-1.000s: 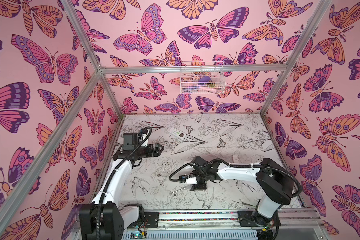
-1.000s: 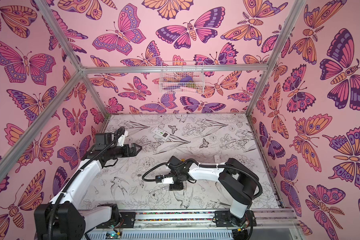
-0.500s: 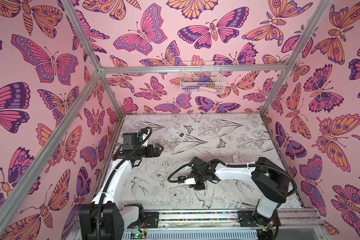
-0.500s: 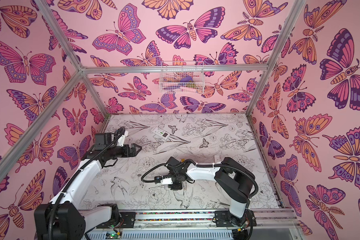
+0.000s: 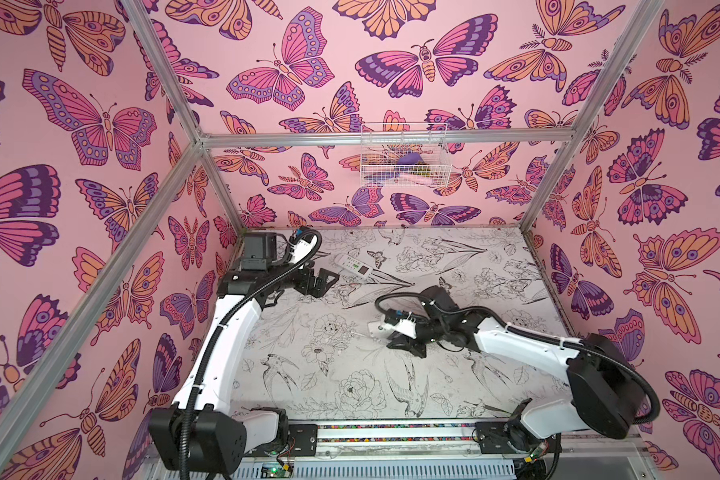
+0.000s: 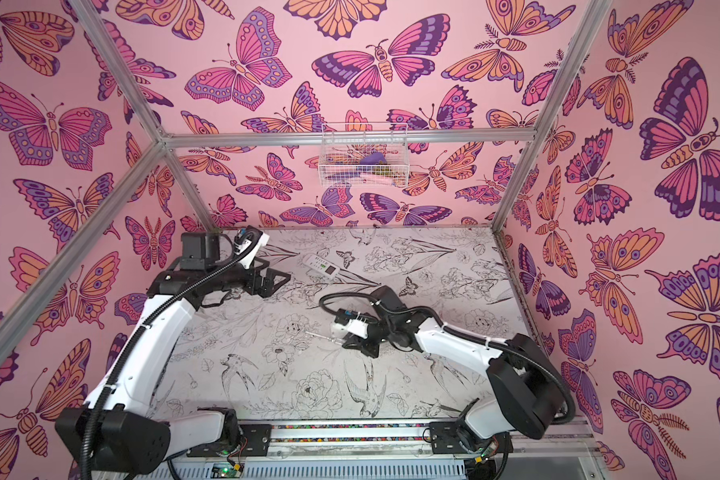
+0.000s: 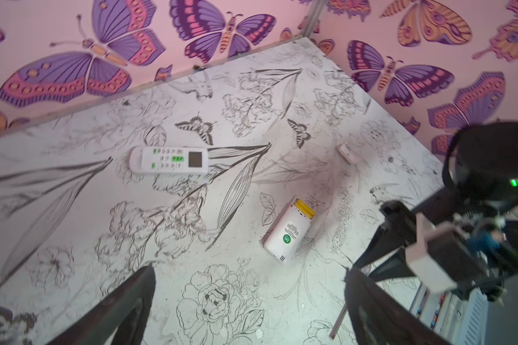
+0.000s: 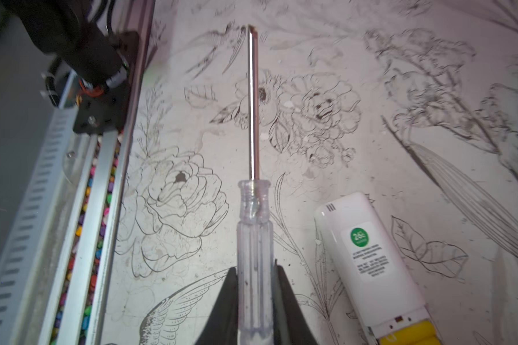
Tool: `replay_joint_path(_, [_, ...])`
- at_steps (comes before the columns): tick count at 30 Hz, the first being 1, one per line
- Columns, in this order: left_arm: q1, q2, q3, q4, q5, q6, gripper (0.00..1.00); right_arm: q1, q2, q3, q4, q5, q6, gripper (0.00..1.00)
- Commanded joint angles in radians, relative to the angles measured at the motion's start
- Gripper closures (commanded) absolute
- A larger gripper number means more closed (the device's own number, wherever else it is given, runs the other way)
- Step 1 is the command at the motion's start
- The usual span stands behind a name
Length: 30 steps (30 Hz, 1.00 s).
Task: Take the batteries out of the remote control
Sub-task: 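Lift the screwdriver toward the left gripper while the left gripper reaches toward it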
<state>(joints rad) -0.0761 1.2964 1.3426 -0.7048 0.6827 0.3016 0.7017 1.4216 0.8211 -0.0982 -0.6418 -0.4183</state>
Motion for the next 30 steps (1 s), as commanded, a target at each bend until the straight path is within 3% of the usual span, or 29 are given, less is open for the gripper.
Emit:
replay_joint_path(1, [-0.02,0.049,0.103,-0.148,0.169,0.253,0.0,-0.071,-0.057,-0.018,0.071,-0.22,0.108,0.91])
replay_joint_path(4, [-0.059,0.075,0.203,-0.282,0.232,0.5,0.0,-0.128,-0.089,-0.025,0.132,-0.305,0.177,0.91])
replay_joint_path(14, [-0.204,0.11,0.407,-0.641,0.157,1.128,0.03,-0.189,-0.113,-0.02,0.236,-0.48,0.302,0.92])
replay_joint_path(17, [-0.223,0.113,0.433,-0.695,0.125,1.208,0.06,-0.19,-0.112,-0.016,0.242,-0.52,0.317,0.93])
replay_joint_path(27, [-0.271,0.135,0.441,-0.704,0.107,1.2,0.28,-0.189,-0.073,0.023,0.249,-0.624,0.363,0.98])
replay_joint_path(30, [-0.28,0.143,0.433,-0.702,0.115,1.194,0.28,-0.189,-0.078,0.028,0.234,-0.624,0.358,0.98])
